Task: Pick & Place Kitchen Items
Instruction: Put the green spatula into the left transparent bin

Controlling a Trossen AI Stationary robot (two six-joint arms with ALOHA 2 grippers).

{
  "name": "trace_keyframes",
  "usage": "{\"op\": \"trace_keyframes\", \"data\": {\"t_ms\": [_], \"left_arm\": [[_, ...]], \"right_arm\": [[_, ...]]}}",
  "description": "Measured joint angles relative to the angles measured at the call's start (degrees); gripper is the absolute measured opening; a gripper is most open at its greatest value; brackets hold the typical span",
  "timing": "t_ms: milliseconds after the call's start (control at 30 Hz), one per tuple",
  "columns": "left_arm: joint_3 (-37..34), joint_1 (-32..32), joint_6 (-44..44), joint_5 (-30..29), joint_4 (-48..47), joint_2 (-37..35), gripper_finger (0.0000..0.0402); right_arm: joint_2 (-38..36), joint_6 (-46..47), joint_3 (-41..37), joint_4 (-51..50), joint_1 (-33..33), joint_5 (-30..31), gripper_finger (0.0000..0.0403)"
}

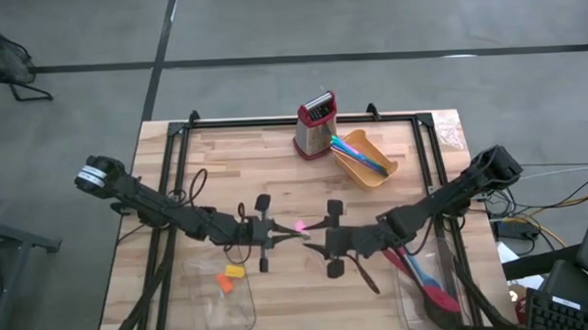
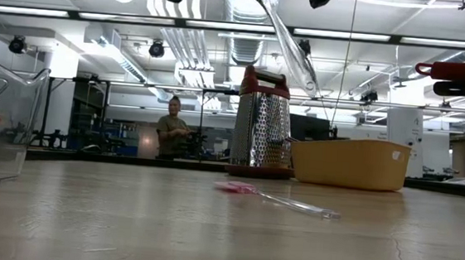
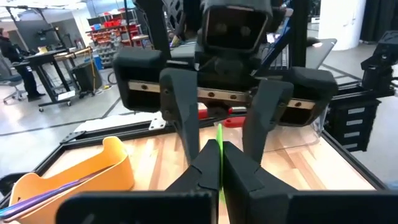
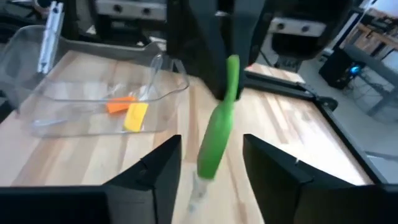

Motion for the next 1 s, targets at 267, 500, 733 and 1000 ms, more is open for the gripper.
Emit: {"op": "trace_keyframes", "data": {"t_ms": [267,500,733,1000], "left_arm": [[0.0,0.0,-0.2,-0.2,-1.1,-0.4,0.0004],[0.0,0.0,-0.9,0.0,-1.4,-0.5,0.0004],[0.0,-1.3,-9.1,4.6,-10.9,-4.1,0.0006],[0.0,-2.6,-27.0,21.0,-21.8,-17.0,0.0005]], "right_arm": [[0.0,2.8,0.0,-3.4,0.3,0.0,0.0228],[-0.1,4.2,0.0,-5.8,0.3,0.1,0.0259],[-0.1,8.2,0.0,-11.8,0.8,-0.6,0.0281],[-0.1,10.8,-0.8,-13.2,1.7,-0.6,0.0304]]}}
